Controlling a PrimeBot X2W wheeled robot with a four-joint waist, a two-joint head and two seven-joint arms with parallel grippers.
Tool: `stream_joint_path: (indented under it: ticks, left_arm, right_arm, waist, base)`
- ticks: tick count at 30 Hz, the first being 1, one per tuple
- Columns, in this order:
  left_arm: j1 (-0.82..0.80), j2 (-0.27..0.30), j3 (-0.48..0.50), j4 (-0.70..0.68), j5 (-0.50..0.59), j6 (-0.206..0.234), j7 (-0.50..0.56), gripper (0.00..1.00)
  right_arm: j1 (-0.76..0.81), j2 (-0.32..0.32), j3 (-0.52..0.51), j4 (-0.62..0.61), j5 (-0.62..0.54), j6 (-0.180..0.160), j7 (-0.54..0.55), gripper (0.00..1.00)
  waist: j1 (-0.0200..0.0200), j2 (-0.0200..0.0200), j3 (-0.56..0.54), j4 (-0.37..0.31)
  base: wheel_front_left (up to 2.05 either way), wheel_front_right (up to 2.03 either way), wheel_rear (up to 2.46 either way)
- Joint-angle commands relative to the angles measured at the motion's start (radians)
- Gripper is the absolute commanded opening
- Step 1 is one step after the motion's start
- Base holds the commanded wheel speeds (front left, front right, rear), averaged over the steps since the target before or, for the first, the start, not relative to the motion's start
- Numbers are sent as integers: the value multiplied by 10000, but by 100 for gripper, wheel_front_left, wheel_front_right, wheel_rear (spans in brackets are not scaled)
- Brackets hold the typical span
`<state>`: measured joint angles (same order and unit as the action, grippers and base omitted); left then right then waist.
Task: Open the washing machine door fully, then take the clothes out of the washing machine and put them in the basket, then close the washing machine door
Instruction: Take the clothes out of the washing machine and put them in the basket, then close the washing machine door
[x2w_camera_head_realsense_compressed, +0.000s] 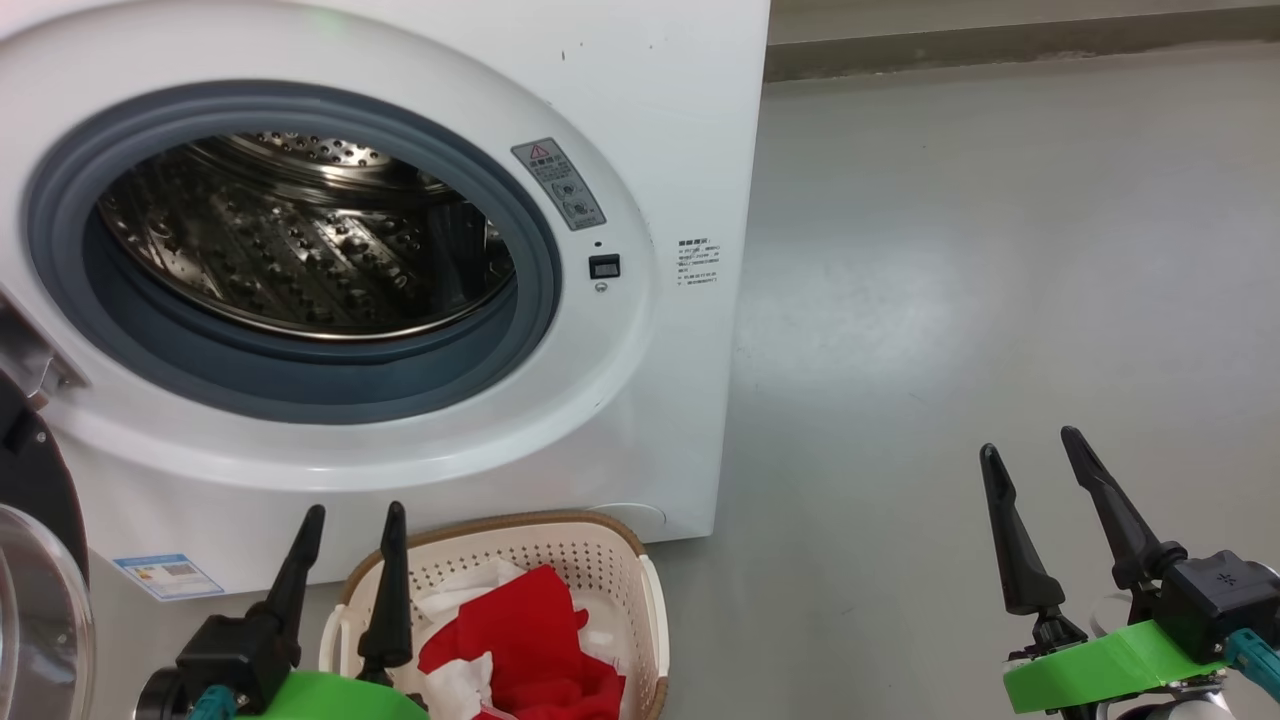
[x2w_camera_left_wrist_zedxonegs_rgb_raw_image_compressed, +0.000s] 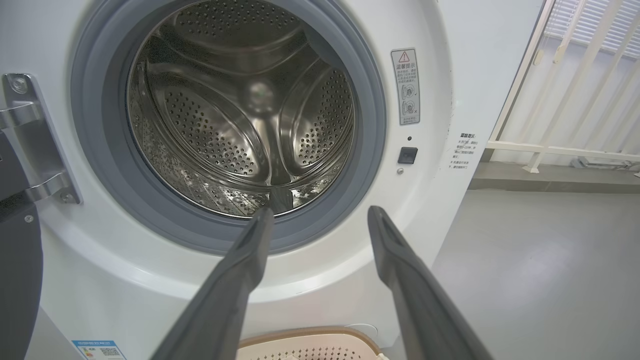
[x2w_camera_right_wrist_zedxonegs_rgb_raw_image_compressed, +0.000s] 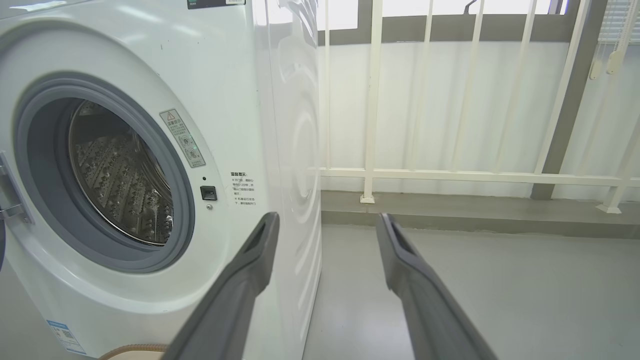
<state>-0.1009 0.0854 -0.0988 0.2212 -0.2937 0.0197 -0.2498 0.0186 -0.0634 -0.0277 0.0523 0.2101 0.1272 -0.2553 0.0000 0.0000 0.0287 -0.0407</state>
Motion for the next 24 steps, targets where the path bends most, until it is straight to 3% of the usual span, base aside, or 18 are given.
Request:
stream_joint_path:
  ticks: [1, 12, 24]
  left_arm:
    - [-134, 239, 288, -267, 188, 112, -120, 100]
    - [-177, 340, 228, -254, 240, 246, -88, 100]
    - [-166, 419, 113, -583, 151, 63, -101, 100]
  right_arm:
    - [-91, -120, 197, -280, -91, 35, -65, 100]
    - [-165, -138, 247, -208, -31, 35, -65, 100]
    - [-246, -107, 271, -128, 0, 35, -65, 100]
  waist:
    - [0, 0, 17, 0]
    - [0, 0, 75, 4]
    - [0, 0, 138, 22]
  base:
    - [-49, 49, 0]
    - [-131, 131, 0]
    - [-155, 155, 0]
